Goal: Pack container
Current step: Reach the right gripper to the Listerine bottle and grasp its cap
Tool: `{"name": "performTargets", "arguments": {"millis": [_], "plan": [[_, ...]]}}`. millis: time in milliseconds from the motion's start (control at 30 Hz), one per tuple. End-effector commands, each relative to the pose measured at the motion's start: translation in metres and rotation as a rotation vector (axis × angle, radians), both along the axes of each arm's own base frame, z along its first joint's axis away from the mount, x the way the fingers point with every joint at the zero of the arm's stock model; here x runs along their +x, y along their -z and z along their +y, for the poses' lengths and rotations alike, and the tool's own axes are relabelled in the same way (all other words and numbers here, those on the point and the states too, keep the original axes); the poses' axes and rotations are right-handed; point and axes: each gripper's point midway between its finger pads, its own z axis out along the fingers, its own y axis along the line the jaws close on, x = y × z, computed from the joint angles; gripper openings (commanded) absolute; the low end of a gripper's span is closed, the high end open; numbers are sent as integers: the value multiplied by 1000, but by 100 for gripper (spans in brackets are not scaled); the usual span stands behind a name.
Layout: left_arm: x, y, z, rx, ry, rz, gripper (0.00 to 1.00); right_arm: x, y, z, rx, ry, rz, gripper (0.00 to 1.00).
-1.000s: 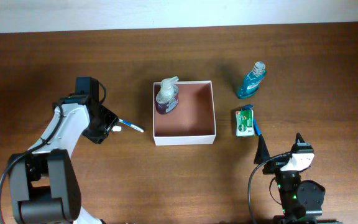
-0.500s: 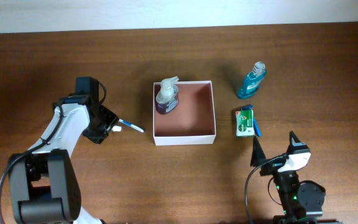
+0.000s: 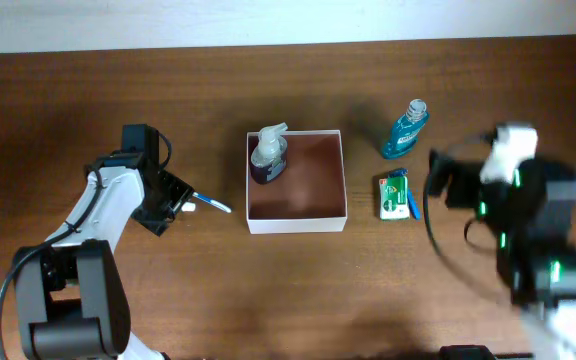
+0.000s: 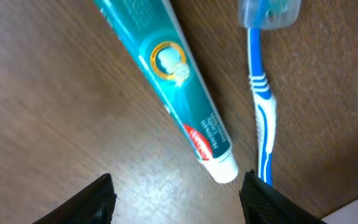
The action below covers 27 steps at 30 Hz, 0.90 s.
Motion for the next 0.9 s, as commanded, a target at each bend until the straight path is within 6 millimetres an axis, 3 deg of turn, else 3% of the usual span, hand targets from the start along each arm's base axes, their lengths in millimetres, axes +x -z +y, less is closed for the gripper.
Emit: {"name": "performTargets", "arguments": {"millis": [0, 100, 267, 367, 567, 700, 767, 867], "plan": [[-8, 4, -1, -8, -7, 34, 70, 37, 1, 3, 10, -10, 101, 99], [-9, 4, -1, -8, -7, 40, 72, 72, 34, 3, 14, -12, 201, 99], [-9, 4, -1, -8, -6, 40, 73, 101, 66, 7, 22, -35, 235, 99], [-9, 4, 0, -7, -7, 39, 73, 111, 76, 23, 28, -150, 227, 99], [-8, 4, 0, -4, -7, 36, 74, 121, 77, 22, -83, -235, 186, 100], [-7, 4, 0, -4, -7, 32, 74, 123, 79, 22, -118, -264, 178, 91], [-7, 4, 0, -4, -7, 32, 75, 125, 85, 23, -116, -267, 189, 68], [-7, 4, 0, -5, -7, 32, 79, 129, 98, 30, -115, -284, 210, 64]]}}
